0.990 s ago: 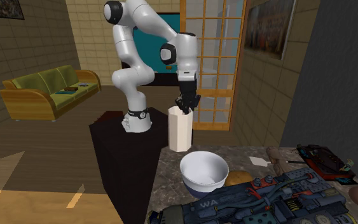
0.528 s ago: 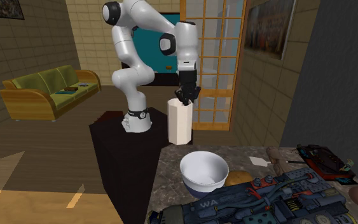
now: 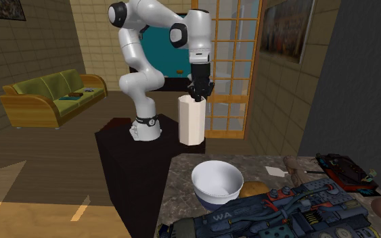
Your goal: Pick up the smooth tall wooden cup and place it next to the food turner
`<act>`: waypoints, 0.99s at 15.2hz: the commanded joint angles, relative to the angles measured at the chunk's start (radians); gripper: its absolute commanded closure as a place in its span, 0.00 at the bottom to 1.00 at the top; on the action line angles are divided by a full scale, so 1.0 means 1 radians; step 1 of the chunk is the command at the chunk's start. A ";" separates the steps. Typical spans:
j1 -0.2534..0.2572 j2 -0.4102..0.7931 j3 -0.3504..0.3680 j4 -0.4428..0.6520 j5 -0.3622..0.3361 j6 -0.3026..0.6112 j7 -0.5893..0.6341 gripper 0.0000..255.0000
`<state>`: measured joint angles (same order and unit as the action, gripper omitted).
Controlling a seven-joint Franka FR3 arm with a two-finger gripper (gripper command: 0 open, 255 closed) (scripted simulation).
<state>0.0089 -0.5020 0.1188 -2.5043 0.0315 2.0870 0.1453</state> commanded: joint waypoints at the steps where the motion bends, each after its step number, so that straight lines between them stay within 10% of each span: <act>1: 0.000 -0.006 -0.002 0.020 0.000 -0.026 -0.001 1.00; 15: 0.001 0.003 0.005 0.196 -0.001 -0.192 0.012 1.00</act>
<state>0.0086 -0.5157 0.1170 -2.3287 0.0295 1.8979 0.1488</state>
